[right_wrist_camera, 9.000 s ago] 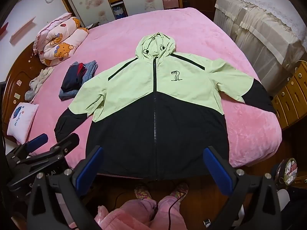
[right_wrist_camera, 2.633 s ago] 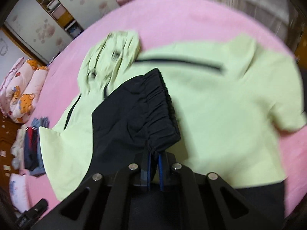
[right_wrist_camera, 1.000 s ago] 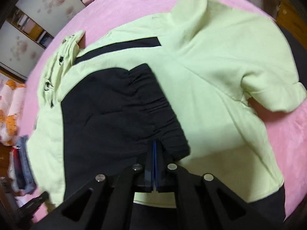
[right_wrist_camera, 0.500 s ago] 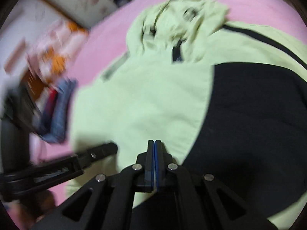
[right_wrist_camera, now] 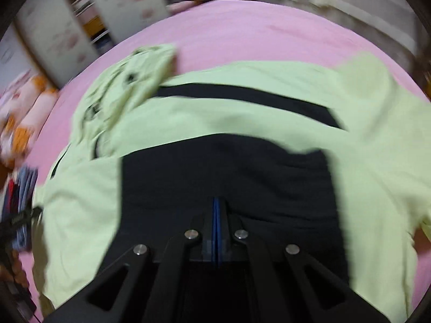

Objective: Fold large clothes
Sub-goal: 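Lower the sleeve onto the jacket and open the left gripper, then grasp the other black sleeve cuff with the right gripper and lift it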

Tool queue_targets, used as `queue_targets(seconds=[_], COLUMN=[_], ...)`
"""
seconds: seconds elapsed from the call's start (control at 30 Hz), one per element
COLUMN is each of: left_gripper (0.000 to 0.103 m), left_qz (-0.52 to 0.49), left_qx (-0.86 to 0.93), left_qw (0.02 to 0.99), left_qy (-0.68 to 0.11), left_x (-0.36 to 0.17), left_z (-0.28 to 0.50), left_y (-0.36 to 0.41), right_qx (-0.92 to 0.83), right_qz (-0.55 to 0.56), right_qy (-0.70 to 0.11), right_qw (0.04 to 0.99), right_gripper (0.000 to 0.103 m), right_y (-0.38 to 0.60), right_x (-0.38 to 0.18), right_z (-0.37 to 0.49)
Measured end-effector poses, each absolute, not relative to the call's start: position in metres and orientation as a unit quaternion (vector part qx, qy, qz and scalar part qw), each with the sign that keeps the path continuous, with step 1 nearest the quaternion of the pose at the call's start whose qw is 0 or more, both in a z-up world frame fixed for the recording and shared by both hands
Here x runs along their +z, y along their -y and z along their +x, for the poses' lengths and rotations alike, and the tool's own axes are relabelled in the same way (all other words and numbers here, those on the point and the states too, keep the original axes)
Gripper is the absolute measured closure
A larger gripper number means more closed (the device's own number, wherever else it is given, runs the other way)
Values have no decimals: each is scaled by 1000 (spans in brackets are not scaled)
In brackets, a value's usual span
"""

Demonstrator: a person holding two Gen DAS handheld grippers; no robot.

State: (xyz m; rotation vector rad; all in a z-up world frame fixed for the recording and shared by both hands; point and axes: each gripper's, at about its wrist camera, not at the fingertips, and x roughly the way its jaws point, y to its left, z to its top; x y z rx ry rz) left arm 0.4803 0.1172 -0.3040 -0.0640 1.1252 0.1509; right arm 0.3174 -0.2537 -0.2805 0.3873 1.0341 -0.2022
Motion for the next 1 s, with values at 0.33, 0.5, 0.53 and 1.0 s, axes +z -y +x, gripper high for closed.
queue_targets(seconds=[0.33, 0.5, 0.53, 1.0], left_gripper=[38, 28, 28, 24], left_qz=[-31, -50, -55, -32], left_qx=[43, 22, 22, -8], left_qw=[837, 817, 810, 742], left_qy=[-545, -574, -584, -669], left_x=[-247, -239, -240, -243], left_z=[405, 345, 333, 209], left_y=[-137, -116, -113, -26], right_qx=[-103, -98, -98, -92], right_qz=[219, 277, 293, 372], right_qy=[-498, -491, -488, -567], right_qw=[832, 820, 816, 729], right_gripper=[99, 57, 54, 41], right_y=[253, 231, 228, 243], right_x=[-223, -207, -207, -228], right_z=[260, 214, 202, 74])
